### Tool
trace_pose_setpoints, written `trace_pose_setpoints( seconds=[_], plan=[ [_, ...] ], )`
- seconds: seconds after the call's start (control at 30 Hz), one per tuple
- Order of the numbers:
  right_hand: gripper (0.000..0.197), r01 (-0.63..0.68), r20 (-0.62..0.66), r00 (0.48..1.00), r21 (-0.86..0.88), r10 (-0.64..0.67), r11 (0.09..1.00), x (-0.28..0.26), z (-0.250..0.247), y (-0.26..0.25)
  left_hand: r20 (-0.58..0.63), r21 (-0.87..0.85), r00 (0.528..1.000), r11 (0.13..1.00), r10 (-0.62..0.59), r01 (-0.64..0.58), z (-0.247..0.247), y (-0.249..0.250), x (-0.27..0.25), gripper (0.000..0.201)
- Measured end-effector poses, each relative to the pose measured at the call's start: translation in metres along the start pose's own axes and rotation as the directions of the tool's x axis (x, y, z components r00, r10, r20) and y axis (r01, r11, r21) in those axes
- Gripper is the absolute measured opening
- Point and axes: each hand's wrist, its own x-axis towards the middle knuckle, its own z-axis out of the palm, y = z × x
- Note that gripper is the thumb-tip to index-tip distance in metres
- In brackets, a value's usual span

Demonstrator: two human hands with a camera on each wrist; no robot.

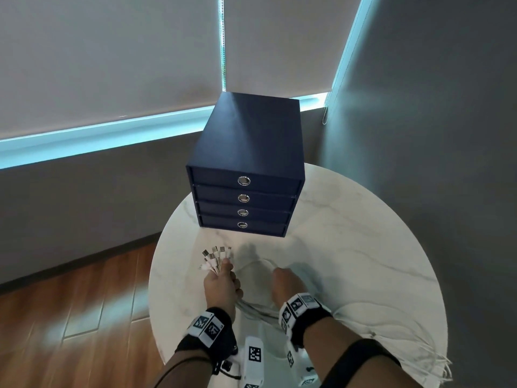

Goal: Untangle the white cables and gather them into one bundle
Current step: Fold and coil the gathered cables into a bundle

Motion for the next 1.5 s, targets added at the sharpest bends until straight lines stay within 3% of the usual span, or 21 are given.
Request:
trace_pose_setpoints(
  seconds=[0.1, 0.17, 0.27, 0.33, 0.4, 0.53, 0.6, 0.73, 1.03, 1.1, 1.23, 1.33, 1.4, 1.5],
  plan=[
    [0.036, -0.129, -0.035, 0.990, 0.185, 0.137, 0.974, -0.004, -0.004, 0.020, 0.017, 0.005, 1.000, 1.000, -0.009, 0.009, 0.002, 0.000, 0.000, 0.031],
    [0.035, -0.201, -0.020, 0.973, 0.420, 0.230, 0.885, -0.002, -0.011, 0.027, 0.032, 0.019, 0.999, 1.000, -0.021, 0.020, 0.004, -0.001, 0.001, 0.030],
    [0.023, -0.048, -0.079, 0.985, 0.732, 0.155, 0.680, -0.003, -0.030, 0.029, 0.060, 0.028, 0.996, 0.998, -0.060, 0.058, 0.007, -0.004, 0.005, 0.026],
    [0.019, 0.082, -0.133, 0.990, 0.816, 0.048, 0.572, -0.010, -0.045, 0.023, 0.096, 0.020, 0.992, 0.997, -0.081, 0.080, 0.009, -0.004, 0.005, 0.028],
    [0.011, 0.217, -0.206, 0.975, 0.768, -0.088, 0.602, -0.022, -0.057, 0.014, 0.142, 0.010, 0.984, 0.995, -0.103, 0.102, 0.012, -0.002, 0.005, 0.034],
    [0.028, 0.355, -0.173, 0.934, 0.548, -0.312, 0.758, -0.036, -0.053, 0.006, 0.271, -0.001, 0.955, 0.992, -0.120, 0.125, 0.021, 0.006, 0.003, 0.056],
    [0.028, 0.371, -0.174, 0.928, 0.503, -0.329, 0.781, -0.039, -0.047, 0.009, 0.273, -0.006, 0.956, 0.993, -0.109, 0.114, 0.025, 0.010, 0.000, 0.050],
    [0.023, 0.343, -0.102, 0.936, 0.473, -0.336, 0.811, -0.045, -0.044, 0.022, 0.221, 0.022, 0.969, 0.994, -0.111, 0.109, 0.028, 0.010, -0.002, 0.015],
    [0.013, 0.245, 0.009, 0.957, 0.507, -0.289, 0.827, -0.051, -0.048, 0.087, 0.146, -0.018, 0.989, 0.999, -0.032, 0.035, 0.028, 0.010, 0.003, 0.014],
    [0.022, 0.236, 0.020, 0.958, 0.509, -0.285, 0.828, -0.055, -0.051, 0.097, 0.124, -0.024, 0.992, 0.999, -0.023, 0.026, 0.030, 0.011, 0.003, 0.016],
    [0.024, 0.174, 0.012, 0.979, 0.460, -0.202, 0.871, -0.052, -0.043, 0.134, 0.084, -0.031, 0.996, 1.000, -0.001, 0.003, 0.032, 0.014, 0.002, 0.020],
    [0.021, -0.008, -0.067, 0.997, 0.410, 0.039, 0.912, -0.040, -0.036, 0.174, 0.085, -0.074, 0.996, 0.997, 0.006, 0.000, 0.030, 0.014, 0.004, 0.020],
    [0.020, -0.104, -0.166, 0.968, 0.426, 0.190, 0.899, -0.036, -0.043, 0.193, 0.115, -0.117, 0.993, 0.993, 0.010, 0.004, 0.029, 0.014, 0.003, 0.021],
    [0.016, -0.172, -0.338, 0.886, 0.399, 0.318, 0.901, -0.034, -0.075, 0.200, 0.186, -0.133, 0.983, 0.991, 0.013, 0.012, 0.031, 0.014, -0.002, 0.021]
  ],
)
